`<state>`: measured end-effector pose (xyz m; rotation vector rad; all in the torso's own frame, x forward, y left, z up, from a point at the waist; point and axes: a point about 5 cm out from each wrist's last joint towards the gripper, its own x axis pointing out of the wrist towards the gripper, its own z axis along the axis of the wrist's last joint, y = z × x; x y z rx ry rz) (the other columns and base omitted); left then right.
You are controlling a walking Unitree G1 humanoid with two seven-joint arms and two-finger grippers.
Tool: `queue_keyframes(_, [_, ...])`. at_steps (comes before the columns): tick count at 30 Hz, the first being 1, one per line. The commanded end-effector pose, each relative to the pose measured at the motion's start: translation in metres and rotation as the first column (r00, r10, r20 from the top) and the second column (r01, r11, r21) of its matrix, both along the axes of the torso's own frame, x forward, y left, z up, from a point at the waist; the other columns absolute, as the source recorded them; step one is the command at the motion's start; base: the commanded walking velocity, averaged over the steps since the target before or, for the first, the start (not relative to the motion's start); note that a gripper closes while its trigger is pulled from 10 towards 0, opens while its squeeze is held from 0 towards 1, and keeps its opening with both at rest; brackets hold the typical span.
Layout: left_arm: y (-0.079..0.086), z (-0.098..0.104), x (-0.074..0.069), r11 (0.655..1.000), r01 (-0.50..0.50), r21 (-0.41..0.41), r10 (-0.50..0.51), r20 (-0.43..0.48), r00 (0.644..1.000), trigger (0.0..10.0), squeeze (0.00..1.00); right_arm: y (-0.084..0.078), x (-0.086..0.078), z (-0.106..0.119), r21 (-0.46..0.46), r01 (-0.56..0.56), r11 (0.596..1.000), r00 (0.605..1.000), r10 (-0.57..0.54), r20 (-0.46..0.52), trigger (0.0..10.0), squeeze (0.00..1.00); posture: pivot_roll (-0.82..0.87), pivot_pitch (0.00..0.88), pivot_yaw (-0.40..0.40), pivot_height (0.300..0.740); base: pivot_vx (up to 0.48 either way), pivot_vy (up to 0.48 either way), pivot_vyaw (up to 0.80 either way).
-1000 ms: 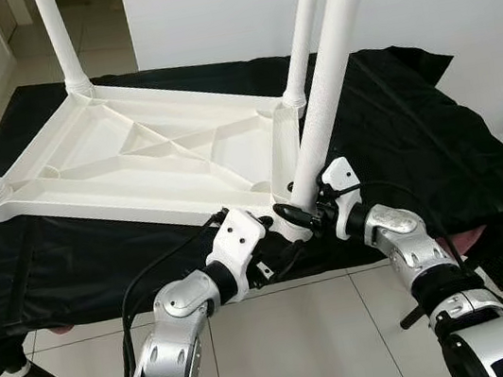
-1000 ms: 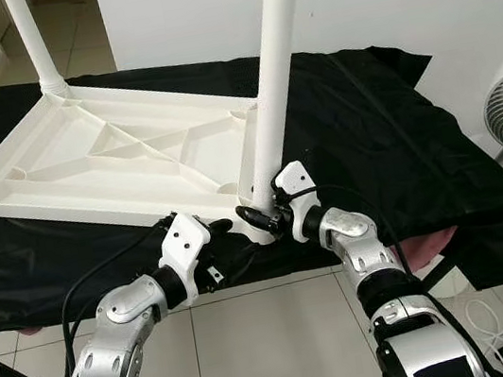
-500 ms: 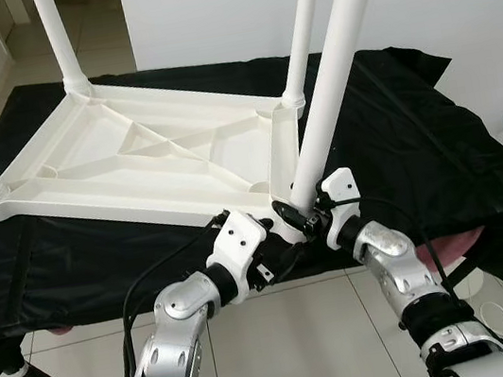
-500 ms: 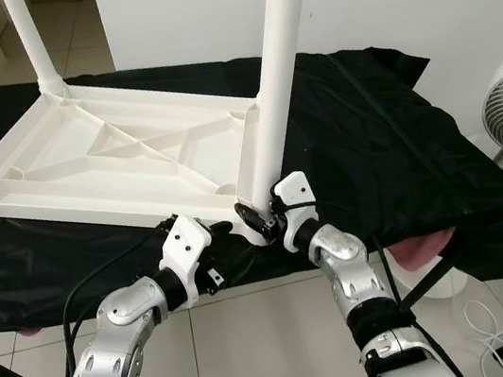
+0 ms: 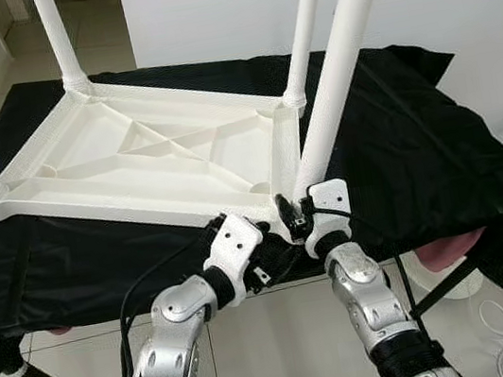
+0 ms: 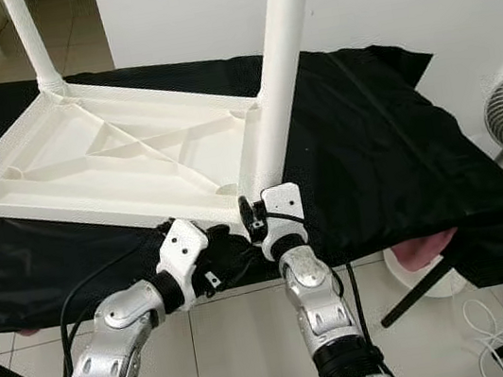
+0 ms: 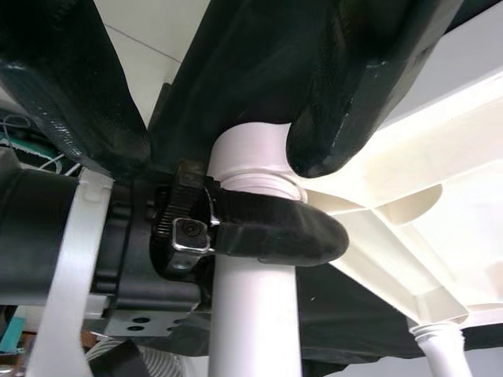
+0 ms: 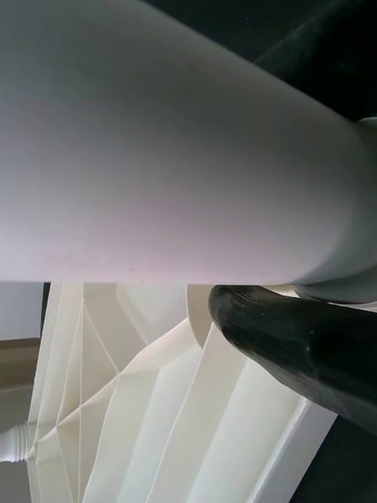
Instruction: Building children table
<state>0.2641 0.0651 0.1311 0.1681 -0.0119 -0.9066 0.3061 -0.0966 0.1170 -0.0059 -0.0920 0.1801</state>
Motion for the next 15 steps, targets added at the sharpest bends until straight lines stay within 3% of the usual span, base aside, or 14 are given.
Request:
queue_keyframes(1, [0.003,-0.003,0.002,0.994,-0.109,-0.001,0.109,0.001,0.994,10.0,0.0,0.0,-0.005,-0.011,0.015,0.008,1.0,0.999,-0.008,-0.052,10.0,0.11,0.03,0.038,-0.089,0.74,0.0,0.0,0.0])
queue_keyframes(2, [0.003,-0.003,0.002,0.994,-0.109,-0.001,0.109,0.001,0.994,10.0,0.0,0.0,-0.005,-0.011,0.015,0.008,1.0,0.999,-0.008,-0.052,10.0,0.11,0.03,0.038,-0.089,0.74,0.0,0.0,0.0])
queue_keyframes(3, [0.002,-0.003,0.002,0.995,-0.105,0.001,0.105,0.002,0.995,10.0,0.0,0.0,-0.006,-0.01,0.033,0.001,0.999,0.999,0.001,-0.053,10.0,0.83,0.03,0.037,-0.089,0.74,0.0,0.0,0.0])
queue_keyframes(4, [0.002,-0.003,0.002,0.995,-0.105,0.001,0.105,0.002,0.995,10.0,0.0,0.0,-0.006,-0.01,0.033,0.001,0.999,0.999,0.001,-0.053,10.0,0.83,0.03,0.037,-0.089,0.74,0.0,0.0,0.0])
queue_keyframes(5, [0.003,-0.003,0.002,0.994,-0.105,0.002,0.105,0.004,0.994,10.0,0.0,-0.001,-0.006,-0.009,0.058,-0.021,0.998,0.999,0.023,-0.043,10.0,1.0,0.03,0.032,-0.09,0.74,0.0,0.0,0.0])
queue_keyframes(14, [0.006,-0.003,0.003,0.993,-0.115,0.007,0.115,0.006,0.993,10.0,0.0,-0.013,-0.005,0.0,0.032,-0.169,0.985,0.985,0.169,-0.015,10.0,1.0,0.03,0.014,-0.091,0.74,0.0,0.0,0.0])
queue_keyframes(15, [0.006,-0.004,0.002,0.994,-0.112,0.011,0.112,0.005,0.994,10.0,0.0,-0.018,-0.003,0.0,0.008,-0.228,0.974,0.973,0.229,-0.025,10.0,0.0,0.03,0.012,-0.091,0.74,0.0,0.0,0.0])
